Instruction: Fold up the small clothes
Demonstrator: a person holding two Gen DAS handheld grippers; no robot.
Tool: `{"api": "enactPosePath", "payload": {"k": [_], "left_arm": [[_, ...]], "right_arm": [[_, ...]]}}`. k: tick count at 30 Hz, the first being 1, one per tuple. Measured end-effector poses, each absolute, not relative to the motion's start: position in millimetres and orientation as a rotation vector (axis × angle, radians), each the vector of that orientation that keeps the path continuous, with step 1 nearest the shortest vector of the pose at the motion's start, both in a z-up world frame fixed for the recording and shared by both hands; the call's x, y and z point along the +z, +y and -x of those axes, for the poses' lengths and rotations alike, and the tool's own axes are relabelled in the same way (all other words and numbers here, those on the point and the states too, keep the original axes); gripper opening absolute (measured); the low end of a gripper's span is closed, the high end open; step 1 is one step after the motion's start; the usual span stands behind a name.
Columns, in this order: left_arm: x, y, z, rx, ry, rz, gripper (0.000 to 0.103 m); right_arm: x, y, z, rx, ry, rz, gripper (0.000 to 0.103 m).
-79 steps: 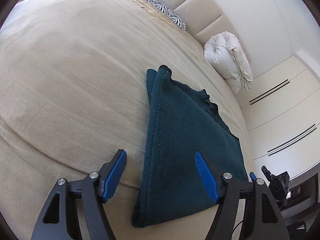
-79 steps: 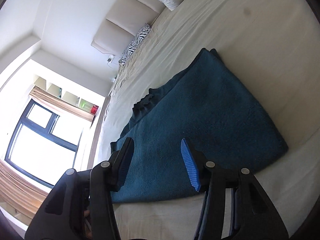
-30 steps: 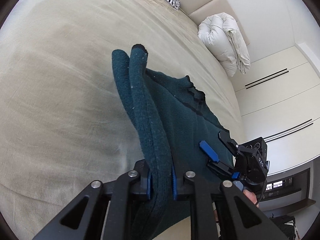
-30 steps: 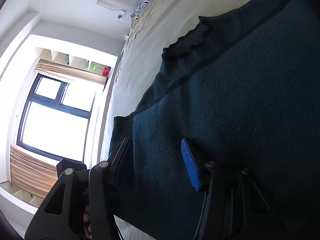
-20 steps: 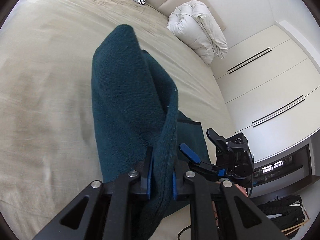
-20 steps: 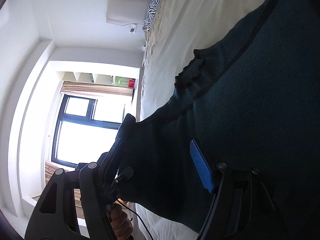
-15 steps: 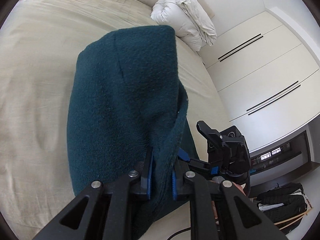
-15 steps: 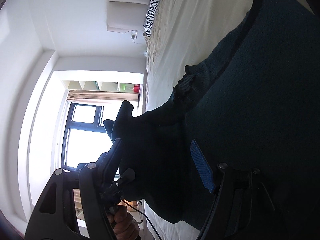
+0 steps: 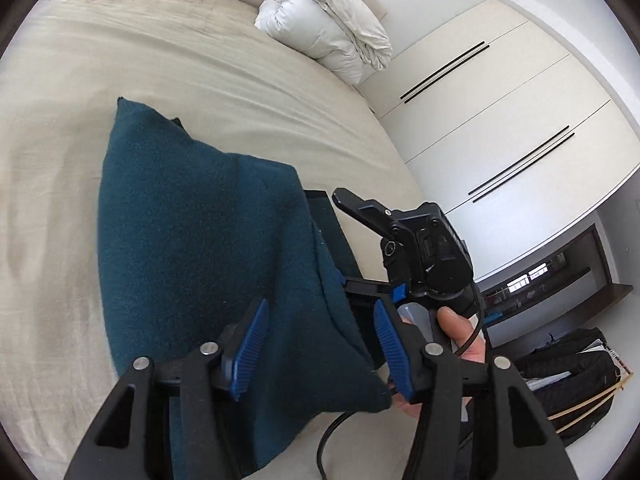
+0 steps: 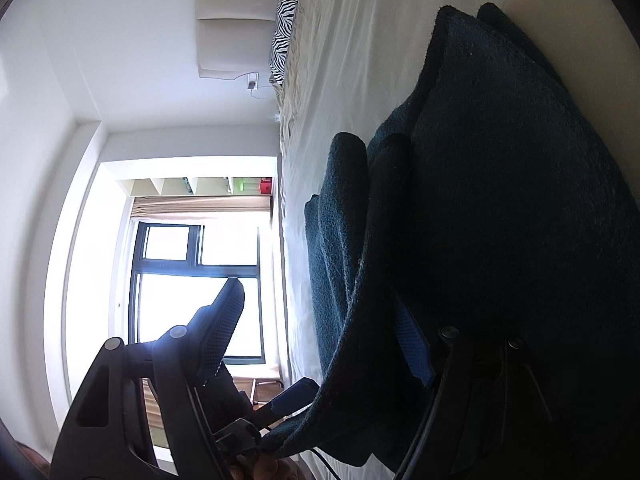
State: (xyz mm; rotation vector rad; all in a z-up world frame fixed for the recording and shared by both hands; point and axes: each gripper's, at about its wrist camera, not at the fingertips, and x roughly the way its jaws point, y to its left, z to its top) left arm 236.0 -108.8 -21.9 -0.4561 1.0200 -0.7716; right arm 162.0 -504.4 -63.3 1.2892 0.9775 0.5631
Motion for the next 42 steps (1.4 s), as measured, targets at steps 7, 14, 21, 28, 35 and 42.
{"api": "enactPosePath", "payload": {"k": [7,14,21,28,35,42], "left_arm": [[-28,-92,-216,-0.604,1.008,0.225,0.058],[-51,-90,-207,-0.583,1.017,0.157,0.058],[-55,-100,-216,-0.535,1.029,0.098,0.059],[-57,-112,-221,-0.498,1.039,0.050,0.063],[-55,-121,-220,-0.480,1.031,0.016,0.065],[-52,-127,-222,-0.480,1.026,-0.006,0.066]], "right_arm": [[-42,-496,-151,0.536,1.127,-1.074,0.071],[-26,-486,-130,0.583,1.276,-0.920,0.073],[-29,-483,-142,0.540,1.274,-0.918,0.073],[-44,-452,-161,0.437,1.288,-0.787,0.032],[-26,-456,-153,0.386,1.242,-0.685,0.012],[-7,-462,-150,0.383,1.199,-0.657,0.012]]}}
